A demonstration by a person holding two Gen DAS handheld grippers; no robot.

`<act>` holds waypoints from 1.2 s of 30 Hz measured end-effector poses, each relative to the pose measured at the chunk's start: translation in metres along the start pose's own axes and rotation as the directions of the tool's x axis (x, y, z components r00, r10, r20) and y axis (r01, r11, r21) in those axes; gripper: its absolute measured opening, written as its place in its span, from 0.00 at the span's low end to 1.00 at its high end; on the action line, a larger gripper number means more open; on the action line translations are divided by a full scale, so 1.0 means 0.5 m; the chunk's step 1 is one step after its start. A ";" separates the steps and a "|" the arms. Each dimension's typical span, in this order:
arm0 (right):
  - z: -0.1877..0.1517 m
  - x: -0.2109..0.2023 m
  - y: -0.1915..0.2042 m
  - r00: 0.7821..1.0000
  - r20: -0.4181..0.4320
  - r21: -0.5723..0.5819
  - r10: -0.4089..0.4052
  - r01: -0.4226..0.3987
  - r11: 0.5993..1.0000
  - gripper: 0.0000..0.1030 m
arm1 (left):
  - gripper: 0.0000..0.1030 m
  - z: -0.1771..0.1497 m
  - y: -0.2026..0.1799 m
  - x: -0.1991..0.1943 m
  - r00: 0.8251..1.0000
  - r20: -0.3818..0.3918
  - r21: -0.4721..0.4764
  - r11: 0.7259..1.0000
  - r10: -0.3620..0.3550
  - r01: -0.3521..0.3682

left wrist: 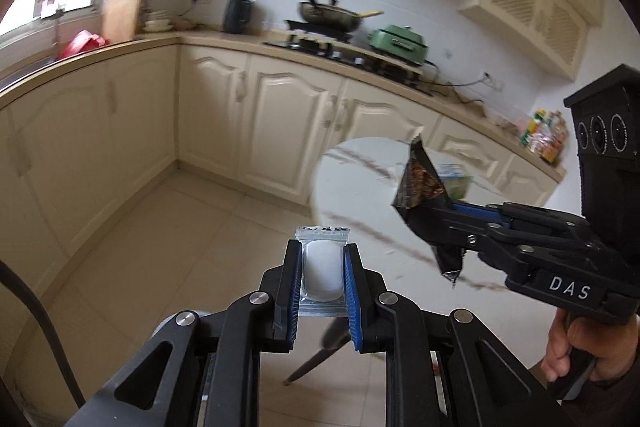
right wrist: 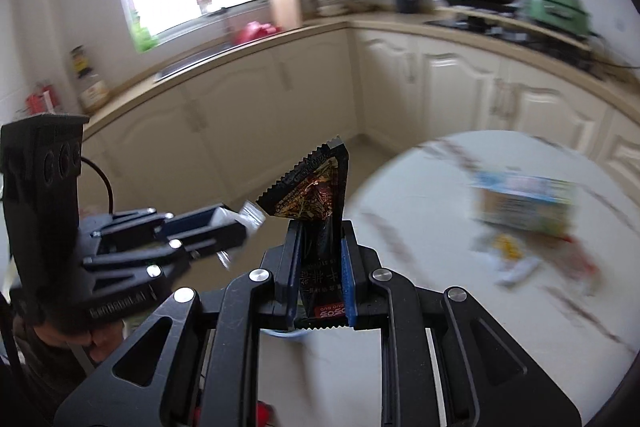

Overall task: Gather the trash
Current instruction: 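Carry both packets over the blue bucket and open both grippers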

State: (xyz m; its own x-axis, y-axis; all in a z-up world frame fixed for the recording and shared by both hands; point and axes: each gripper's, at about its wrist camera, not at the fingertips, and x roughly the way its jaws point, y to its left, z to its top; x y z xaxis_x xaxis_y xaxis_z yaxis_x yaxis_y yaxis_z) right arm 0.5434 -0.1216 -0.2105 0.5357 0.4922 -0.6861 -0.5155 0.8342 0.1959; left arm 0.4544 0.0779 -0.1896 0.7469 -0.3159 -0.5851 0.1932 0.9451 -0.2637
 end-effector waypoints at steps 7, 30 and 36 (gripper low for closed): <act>-0.022 0.229 0.177 0.985 -0.136 -0.037 0.102 -0.108 0.993 0.17 | 0.15 -0.093 0.207 -0.042 0.988 -0.072 -0.165 0.975 0.138 -0.149; -0.157 0.764 0.125 0.897 -0.439 0.069 0.051 -0.023 0.997 0.46 | 0.16 -0.182 0.523 0.262 0.918 -0.389 -0.362 0.903 0.078 -0.230; -0.154 0.751 0.089 0.905 -0.425 0.087 0.010 0.030 0.996 0.51 | 0.25 -0.161 0.535 0.314 0.903 -0.421 -0.366 0.893 0.091 -0.261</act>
State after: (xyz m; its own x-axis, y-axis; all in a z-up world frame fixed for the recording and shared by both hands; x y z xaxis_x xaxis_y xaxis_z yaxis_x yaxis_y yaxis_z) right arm 0.6703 0.0811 -0.5136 0.1961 0.3482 -0.9167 -0.4392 0.8670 0.2354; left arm 0.5721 0.2746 -0.4138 0.4239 -0.2347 -0.8748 -0.2552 0.8958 -0.3640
